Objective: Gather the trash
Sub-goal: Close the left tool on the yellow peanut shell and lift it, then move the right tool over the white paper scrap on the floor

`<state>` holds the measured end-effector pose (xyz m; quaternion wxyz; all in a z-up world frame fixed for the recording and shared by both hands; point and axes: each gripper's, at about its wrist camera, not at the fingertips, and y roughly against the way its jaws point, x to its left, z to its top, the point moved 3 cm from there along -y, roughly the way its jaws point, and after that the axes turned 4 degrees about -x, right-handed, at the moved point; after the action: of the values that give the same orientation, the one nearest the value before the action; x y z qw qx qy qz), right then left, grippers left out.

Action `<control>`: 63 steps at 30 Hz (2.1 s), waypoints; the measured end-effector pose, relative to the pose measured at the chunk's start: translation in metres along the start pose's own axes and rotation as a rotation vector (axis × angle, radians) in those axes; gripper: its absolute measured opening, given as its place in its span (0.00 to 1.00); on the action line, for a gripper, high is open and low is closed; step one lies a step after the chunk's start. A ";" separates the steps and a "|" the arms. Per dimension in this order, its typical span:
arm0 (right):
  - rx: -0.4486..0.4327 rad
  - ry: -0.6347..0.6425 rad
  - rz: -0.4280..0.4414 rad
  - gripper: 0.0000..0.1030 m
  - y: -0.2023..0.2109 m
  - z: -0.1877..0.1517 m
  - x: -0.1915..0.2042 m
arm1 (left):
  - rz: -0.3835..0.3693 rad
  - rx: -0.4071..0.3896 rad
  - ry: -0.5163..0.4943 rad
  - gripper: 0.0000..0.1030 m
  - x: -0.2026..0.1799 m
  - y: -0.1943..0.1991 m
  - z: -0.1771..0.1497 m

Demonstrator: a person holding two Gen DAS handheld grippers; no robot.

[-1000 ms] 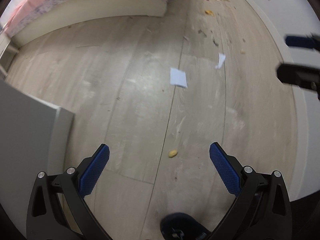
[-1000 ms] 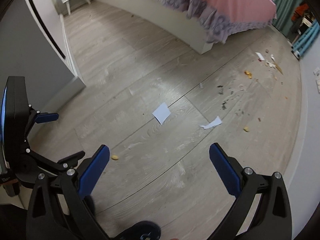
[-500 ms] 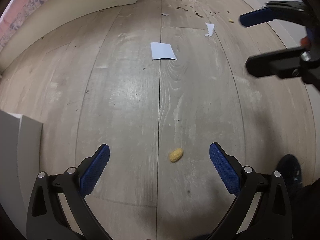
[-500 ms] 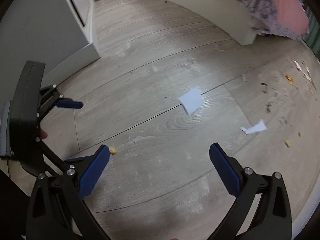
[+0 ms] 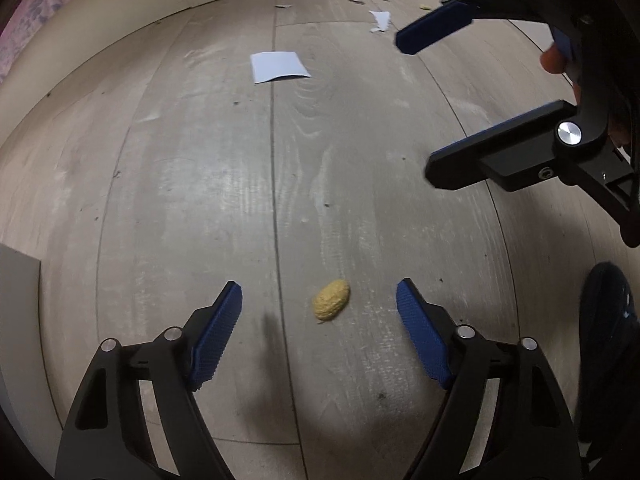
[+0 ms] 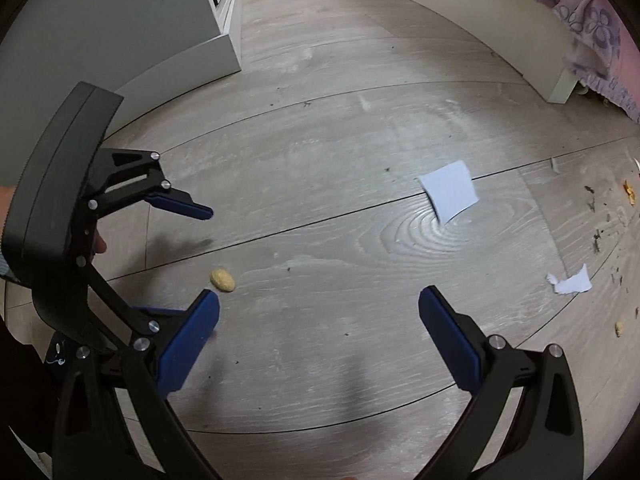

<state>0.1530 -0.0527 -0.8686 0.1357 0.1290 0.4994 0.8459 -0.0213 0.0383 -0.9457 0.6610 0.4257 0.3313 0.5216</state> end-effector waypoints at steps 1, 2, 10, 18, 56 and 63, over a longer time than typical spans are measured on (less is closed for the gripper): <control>-0.003 -0.002 0.005 0.94 -0.001 0.001 0.001 | -0.014 0.009 0.001 0.58 0.000 -0.002 -0.001; -0.005 -0.004 0.010 0.94 -0.001 0.001 0.001 | -0.021 0.014 0.005 0.54 0.000 -0.004 -0.002; -0.005 0.042 0.048 0.94 -0.011 0.004 0.017 | -0.006 0.011 0.025 0.54 -0.001 -0.006 -0.007; -0.016 0.056 0.041 0.94 -0.014 0.005 0.020 | -0.012 0.005 0.004 0.39 -0.007 -0.010 -0.011; -0.069 -0.190 -0.113 0.94 0.011 0.020 -0.041 | 0.069 -0.100 0.079 0.16 0.030 0.031 0.036; -0.109 -0.210 -0.160 0.94 -0.001 0.053 -0.068 | 0.113 -0.131 0.089 0.16 0.066 0.011 0.074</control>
<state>0.2350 -0.0337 -0.8502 0.2613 0.1689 0.4444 0.8401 0.0550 0.0873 -0.9042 0.6416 0.3761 0.3009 0.5969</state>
